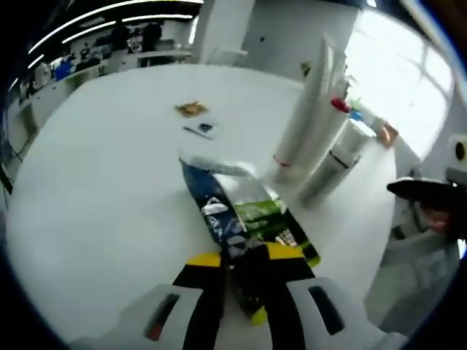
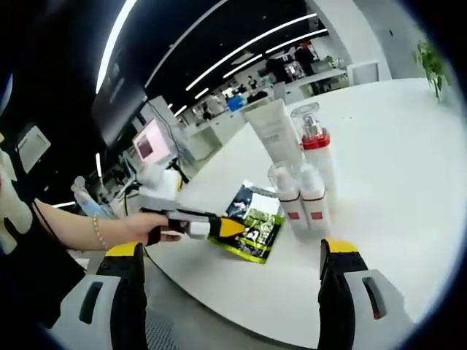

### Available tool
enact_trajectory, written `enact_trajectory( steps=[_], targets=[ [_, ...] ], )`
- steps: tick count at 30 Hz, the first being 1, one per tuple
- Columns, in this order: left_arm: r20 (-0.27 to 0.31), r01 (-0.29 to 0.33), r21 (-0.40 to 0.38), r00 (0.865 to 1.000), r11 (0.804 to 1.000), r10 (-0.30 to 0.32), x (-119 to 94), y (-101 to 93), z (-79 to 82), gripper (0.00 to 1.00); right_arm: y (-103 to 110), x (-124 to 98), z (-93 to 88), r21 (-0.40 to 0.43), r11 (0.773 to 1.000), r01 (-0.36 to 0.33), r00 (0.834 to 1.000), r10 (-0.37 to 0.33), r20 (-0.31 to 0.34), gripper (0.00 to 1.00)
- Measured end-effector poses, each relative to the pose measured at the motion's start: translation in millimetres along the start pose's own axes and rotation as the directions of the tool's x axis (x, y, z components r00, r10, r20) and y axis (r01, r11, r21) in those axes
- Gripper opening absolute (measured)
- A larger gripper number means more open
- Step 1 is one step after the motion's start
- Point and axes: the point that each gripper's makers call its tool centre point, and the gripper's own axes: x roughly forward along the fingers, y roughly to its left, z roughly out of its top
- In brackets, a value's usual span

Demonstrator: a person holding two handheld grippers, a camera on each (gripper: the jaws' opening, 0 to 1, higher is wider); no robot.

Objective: Arrange the skincare products in the storage area until every visible bottle or jar stands upright without overlapping.

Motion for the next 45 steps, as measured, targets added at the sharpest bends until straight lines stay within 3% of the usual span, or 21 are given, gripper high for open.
enact_trajectory(
  steps=[6,17,20,24,28,30,31,32,35,41,45],
  targets=[
    [-0.038,-0.053,0.036,0.998,0.998,0.054,3,2.8,-4.4,0.26,-2,0,0.5,0.005,1.0,0.002,1.0,-0.002,0.004,1.0],
    [-0.085,-0.08,0.095,0.992,0.992,0.088,2,5.0,-12.5,0.34,-4,0,-0.5,0.009,1.0,0.004,1.0,-0.004,0.003,1.0],
    [-0.088,-0.085,0.138,0.991,0.987,0.097,-2,4.0,-13.7,0.35,-3,0,-0.3,0.01,1.0,0.003,1.0,-0.003,0.004,1.0],
    [-0.05,-0.099,0.216,0.992,0.971,0.112,-4,11.8,-3.2,0.42,-1,0,-0.4,0.011,1.0,0.002,1.0,-0.002,0.002,1.0],
    [0.034,-0.03,0.291,0.999,0.956,0.021,-3,0.7,22.1,0.48,-1,1,-0.5,0.012,1.0,0.002,1.0,-0.002,0.002,1.0],
    [0.014,0.043,0.301,0.999,0.953,-0.05,-1,-11.3,24.3,0.54,-1,1,-1.3,0.01,1.0,0.0,1.0,0.0,-0.001,1.0],
    [0.017,0.034,0.311,0.999,0.95,-0.042,1,-10.3,25.0,0.58,-1,1,-1.5,0.009,1.0,-0.001,1.0,0.001,-0.002,1.0],
    [0.001,0.065,0.352,0.998,0.934,-0.07,4,-16.0,22.1,0.58,-1,2,-2.1,0.008,1.0,0.0,1.0,0.0,-0.004,1.0],
    [-0.054,0.085,0.442,0.996,0.893,-0.068,13,-15.9,8.1,0.57,-3,2,-2.0,0.009,1.0,0.003,1.0,-0.003,-0.001,1.0],
    [-0.057,0.092,0.445,0.996,0.891,-0.075,19,-11.1,5.5,0.66,-5,1,-1.6,0.021,1.0,0.008,1.0,-0.008,0.007,1.0],
    [-0.09,0.108,0.442,0.993,0.89,-0.075,23,-5.8,0.6,0.68,-6,2,-3.0,0.019,1.0,0.008,1.0,-0.008,0.002,1.0]
  ],
)
